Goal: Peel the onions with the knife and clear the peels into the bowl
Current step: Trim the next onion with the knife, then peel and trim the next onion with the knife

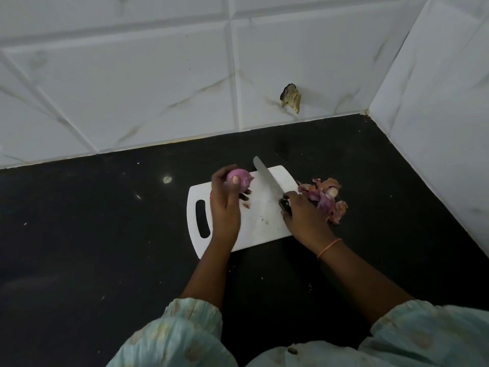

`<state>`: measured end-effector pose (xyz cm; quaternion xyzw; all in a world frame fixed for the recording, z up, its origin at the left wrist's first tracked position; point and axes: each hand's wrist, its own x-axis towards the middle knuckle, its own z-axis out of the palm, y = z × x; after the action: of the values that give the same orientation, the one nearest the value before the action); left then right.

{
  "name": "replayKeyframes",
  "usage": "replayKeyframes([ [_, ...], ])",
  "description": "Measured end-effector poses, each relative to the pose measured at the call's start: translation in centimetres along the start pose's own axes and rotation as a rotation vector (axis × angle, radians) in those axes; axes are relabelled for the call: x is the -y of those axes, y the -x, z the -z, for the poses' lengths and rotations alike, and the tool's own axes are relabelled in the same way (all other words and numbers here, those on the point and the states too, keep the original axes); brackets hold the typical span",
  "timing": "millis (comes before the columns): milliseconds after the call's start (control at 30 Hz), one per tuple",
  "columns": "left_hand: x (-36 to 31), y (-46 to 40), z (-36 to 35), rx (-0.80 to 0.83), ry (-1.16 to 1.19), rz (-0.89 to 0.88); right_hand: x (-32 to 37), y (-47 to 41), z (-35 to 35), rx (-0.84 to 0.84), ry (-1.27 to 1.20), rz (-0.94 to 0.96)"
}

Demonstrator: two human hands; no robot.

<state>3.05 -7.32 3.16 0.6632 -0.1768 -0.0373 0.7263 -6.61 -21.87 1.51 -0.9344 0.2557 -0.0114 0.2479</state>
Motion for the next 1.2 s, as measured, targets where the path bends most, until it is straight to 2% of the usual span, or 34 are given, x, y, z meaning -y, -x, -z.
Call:
replayKeyframes([
  [100,-0.1,0.3,2.2,-0.118,-0.147,-0.050,0.5,-0.1,0.1,-0.043,-0.083,-0.002],
  [200,1.9,2.3,4.3,-0.155,-0.397,-0.005,0.8,0.4,-0.5,-0.094,-0.163,-0.003],
  [367,3.6,5.2,6.4,-0.153,-0.564,0.127,0.5,1.7,-2.1,-0.091,-0.035,0.059],
  [633,3.2,5.4,7.0,0.046,-0.578,0.064,0.2,1.7,-2.6,-0.091,-0.075,0.034],
  [800,2.9,5.1,6.7,0.046,-0.617,0.074,0.4,1.9,-2.4,-0.131,-0.117,0.023],
  [933,2.7,4.5,6.4,0.068,-0.650,0.056,1.9,1.0,-2.1,-0.276,0.058,0.167],
  [1100,2.4,2.5,6.2,-0.042,-0.618,0.029,4.7,-1.2,-3.1,-0.212,0.115,0.254],
  [1200,2.0,0.5,5.9,-0.048,-0.641,0.066,5.4,-1.9,-3.8,-0.172,0.163,0.270],
])
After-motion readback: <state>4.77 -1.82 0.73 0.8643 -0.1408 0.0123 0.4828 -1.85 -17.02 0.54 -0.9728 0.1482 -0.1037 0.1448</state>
